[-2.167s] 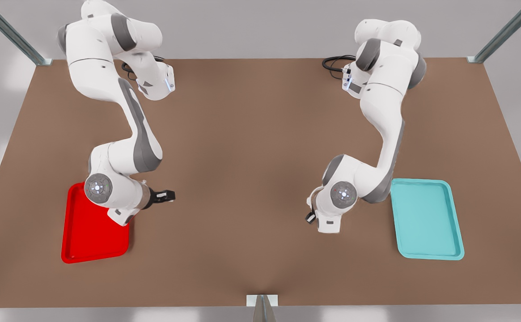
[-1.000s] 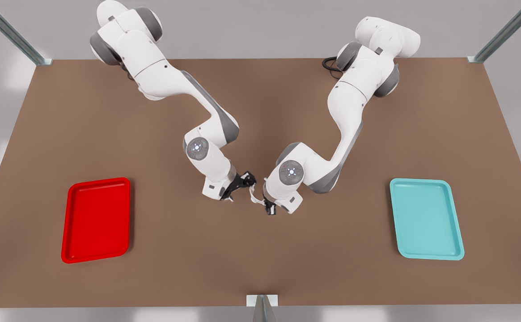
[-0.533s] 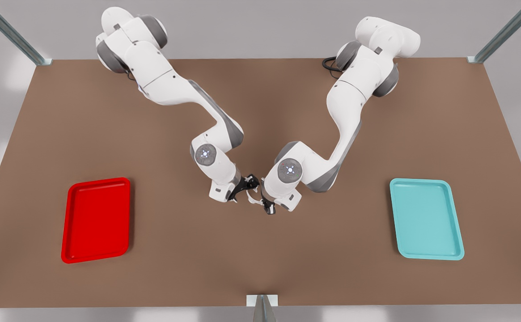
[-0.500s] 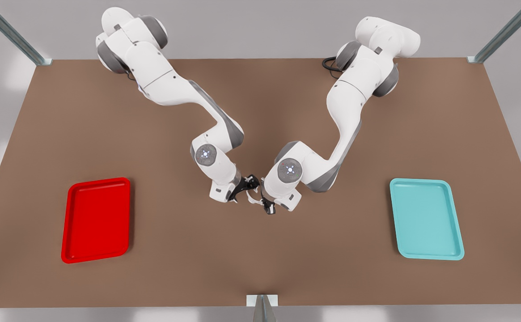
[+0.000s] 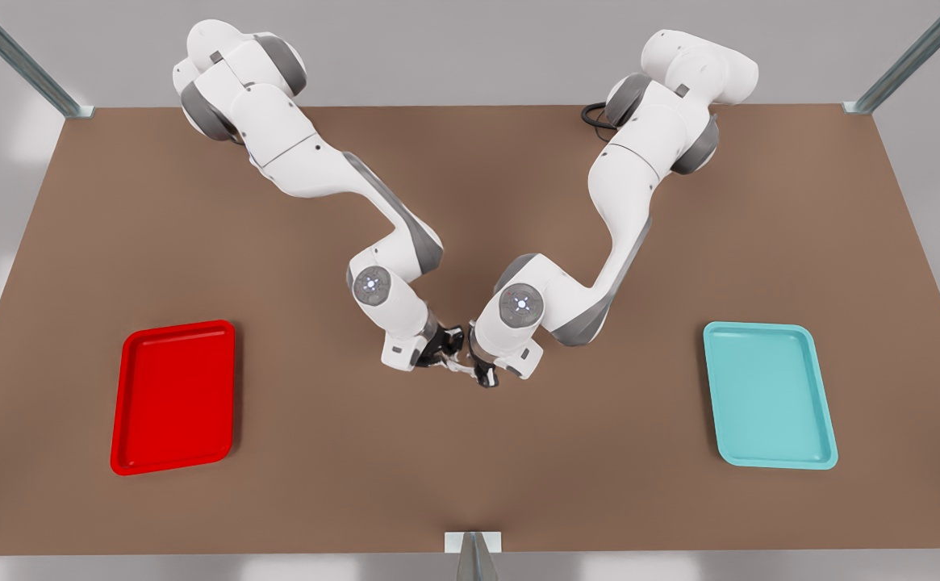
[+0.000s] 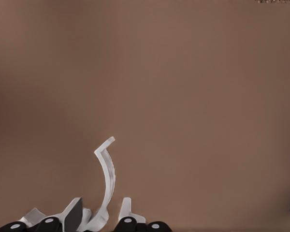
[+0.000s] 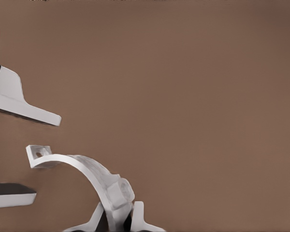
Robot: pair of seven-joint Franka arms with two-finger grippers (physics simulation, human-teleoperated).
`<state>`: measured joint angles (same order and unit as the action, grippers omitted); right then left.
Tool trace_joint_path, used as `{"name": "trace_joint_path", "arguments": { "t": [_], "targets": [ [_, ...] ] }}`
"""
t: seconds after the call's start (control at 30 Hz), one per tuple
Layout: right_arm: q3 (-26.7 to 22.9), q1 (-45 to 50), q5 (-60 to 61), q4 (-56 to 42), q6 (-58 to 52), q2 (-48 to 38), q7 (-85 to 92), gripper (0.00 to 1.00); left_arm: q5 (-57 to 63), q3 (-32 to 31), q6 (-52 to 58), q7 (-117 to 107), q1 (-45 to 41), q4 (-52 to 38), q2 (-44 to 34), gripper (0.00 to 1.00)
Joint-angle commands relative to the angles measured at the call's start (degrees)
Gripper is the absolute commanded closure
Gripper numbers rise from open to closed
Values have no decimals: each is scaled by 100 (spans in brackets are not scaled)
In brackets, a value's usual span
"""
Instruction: Take the drainage pipe clamp from the left arm, pass it to the right arm, and place it in the plate on the right side
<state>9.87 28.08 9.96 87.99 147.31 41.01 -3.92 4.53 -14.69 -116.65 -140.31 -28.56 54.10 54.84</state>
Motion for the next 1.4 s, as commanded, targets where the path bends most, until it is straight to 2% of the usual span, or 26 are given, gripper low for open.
{"name": "trace_joint_path", "arguments": {
  "t": [0.0, 0.07, 0.13, 0.27, 0.3, 0.4, 0.57, 0.6, 0.63, 0.67, 0.77, 0.83, 0.87, 0.93, 0.97, 1.23, 1.27, 1.3, 1.37],
  "targets": [
    [-46, 66, -178, -54, -88, -32, -126, 79, -58, 1, 37, -163, -1, -5, -17, 0],
    [-230, -48, -407, -125, -290, -14, -30, 79, -66, 10, 72, -154, 17, -5, -34, 0],
    [-239, -320, -468, -54, -405, 4, 67, 79, -84, -34, 625, 117, 289, 4, -289, 0],
    [-248, -1365, -1216, 86, -1590, -277, 655, 79, -207, -868, 3085, 3787, 1984, -5, -1378, 0],
    [-248, -1655, -1216, 78, -1793, -383, 997, 79, -540, -877, 3499, 4966, 2476, -40, -1633, 0],
    [-283, -2499, -1259, 78, -2286, -647, 1877, 79, -497, -860, 4361, 7709, 3197, -339, -1827, 0],
    [-406, -3326, -1479, 86, -2400, -480, 2897, 79, 74, -1000, 4739, 11252, 4077, -313, -1923, 0],
    [-406, -3467, -1497, 78, -2400, -427, 2968, 79, 250, -948, 3977, 12781, 4130, 1212, -2984, 0],
    [-442, -3546, -1620, 78, -2382, -383, 2985, 79, 329, -737, 2875, 13064, 3858, 2623, -3779, 0],
    [-468, -3651, -1752, 78, -2365, -383, 2994, 79, 294, -754, 3675, 13073, 3822, 2386, -3691, 0],
    [-477, -4090, -2253, -10, -2119, -155, 3161, 79, 75, -948, 3781, 13091, 3594, 2175, -3647, 0],
    [-485, -4258, -2244, -19, -1864, -5, 3372, 79, -206, -904, 3781, 13064, 3655, 1630, -3603, 0],
    [-486, -4363, -2262, -19, -1723, 65, 3504, 79, -461, -895, 4141, 13108, 3857, 1517, -3374, 0],
    [-486, -4416, -2244, -10, -1732, 92, 3460, 79, 197, -886, 4159, 13091, 3849, 1454, -3269, 0],
    [-486, -4416, -2183, -10, -1732, 109, 3398, 0, 224, -877, 4168, 13091, 3884, 1454, -3260, 0],
    [-345, -4416, -2095, -168, -1907, 21, 3460, 0, 189, -886, 4273, 13108, 3866, 1454, -3260, 0],
    [-239, -4425, -1902, -204, -2320, -312, 3460, 0, 101, -886, 4317, 13108, 3866, 1454, -3260, 0],
    [-239, -4372, -1375, -458, -3391, -787, 3355, 0, 74, -904, 4326, 13099, 3814, 1454, -3260, 0],
    [-231, -4363, -1295, -670, -4922, -1472, 2274, 0, 57, -886, 4484, 13099, 3858, 1437, -3260, 0]
  ]
}}
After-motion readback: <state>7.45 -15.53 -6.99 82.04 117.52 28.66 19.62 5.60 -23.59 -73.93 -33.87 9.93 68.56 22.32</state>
